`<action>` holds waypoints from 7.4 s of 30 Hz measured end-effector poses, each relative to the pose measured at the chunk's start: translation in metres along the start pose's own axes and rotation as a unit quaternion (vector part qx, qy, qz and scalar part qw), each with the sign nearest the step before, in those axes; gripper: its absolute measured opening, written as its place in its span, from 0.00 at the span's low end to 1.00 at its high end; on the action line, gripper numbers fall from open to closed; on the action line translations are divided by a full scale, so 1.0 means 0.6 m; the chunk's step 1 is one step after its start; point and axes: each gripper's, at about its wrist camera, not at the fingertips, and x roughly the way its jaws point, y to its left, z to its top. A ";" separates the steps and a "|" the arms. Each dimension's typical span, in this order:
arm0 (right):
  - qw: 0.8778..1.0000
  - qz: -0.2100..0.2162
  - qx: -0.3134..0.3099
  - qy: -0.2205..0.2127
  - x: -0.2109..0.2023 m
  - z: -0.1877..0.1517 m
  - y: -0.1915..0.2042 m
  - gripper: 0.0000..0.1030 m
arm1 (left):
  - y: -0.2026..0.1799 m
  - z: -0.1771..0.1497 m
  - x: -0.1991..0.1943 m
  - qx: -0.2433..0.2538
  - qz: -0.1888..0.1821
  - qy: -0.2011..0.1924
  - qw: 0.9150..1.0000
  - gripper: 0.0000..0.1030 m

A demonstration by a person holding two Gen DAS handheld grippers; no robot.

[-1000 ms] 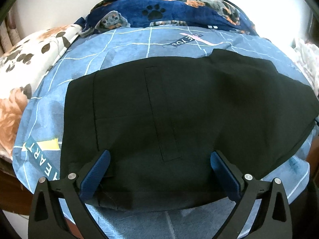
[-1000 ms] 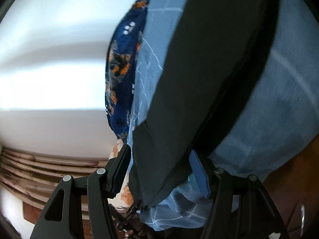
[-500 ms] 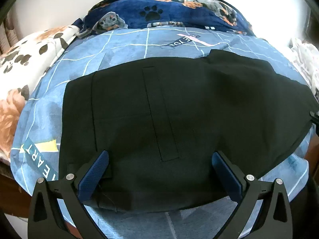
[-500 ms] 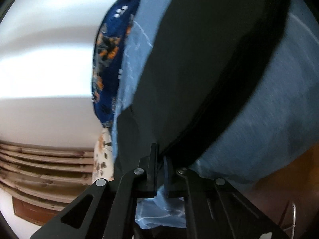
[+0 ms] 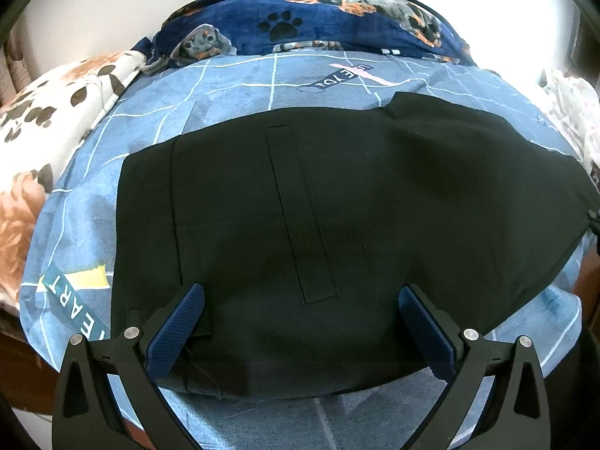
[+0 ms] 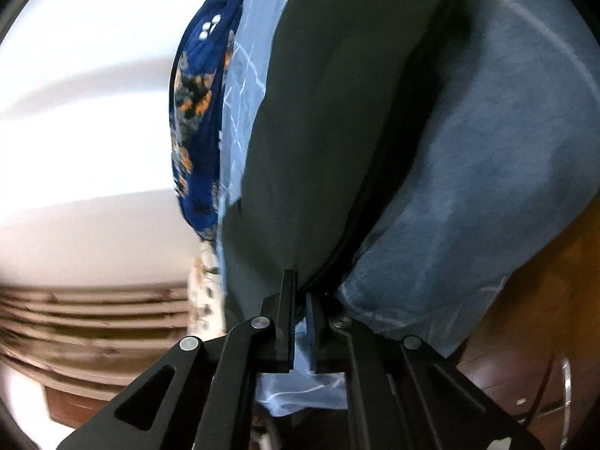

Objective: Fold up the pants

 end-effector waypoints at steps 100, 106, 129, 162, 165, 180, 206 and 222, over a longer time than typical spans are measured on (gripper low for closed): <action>0.969 -0.091 0.008 -0.231 -0.278 0.228 -0.028 0.30 | -0.004 0.000 0.004 0.002 0.017 0.000 1.000 1.00; 0.978 -0.083 0.027 -0.188 -0.269 0.221 -0.026 0.36 | -0.003 0.000 0.004 0.001 0.018 0.000 1.000 1.00; 0.970 -0.062 0.047 -0.229 -0.269 0.223 -0.025 0.30 | -0.007 -0.001 0.003 0.001 0.019 0.000 1.000 1.00; 0.944 0.169 0.157 -0.235 -0.325 0.219 -0.133 0.76 | -0.005 -0.001 0.002 -0.002 0.023 0.000 1.000 1.00; 0.957 0.116 0.122 -0.236 -0.323 0.221 -0.108 0.67 | -0.006 -0.002 0.002 -0.002 0.024 0.000 1.000 1.00; 0.968 -0.162 0.005 -0.193 -0.275 0.239 -0.001 0.10 | -0.006 -0.002 0.001 -0.003 0.025 0.000 1.000 1.00; 0.913 -0.281 -0.260 -0.144 -0.056 0.048 0.203 0.11 | -0.010 -0.004 0.000 -0.003 0.026 -0.001 1.000 1.00; 0.921 -0.263 -0.277 -0.076 0.054 -0.042 0.194 0.11 | -0.010 -0.005 -0.001 -0.003 0.027 -0.001 1.000 1.00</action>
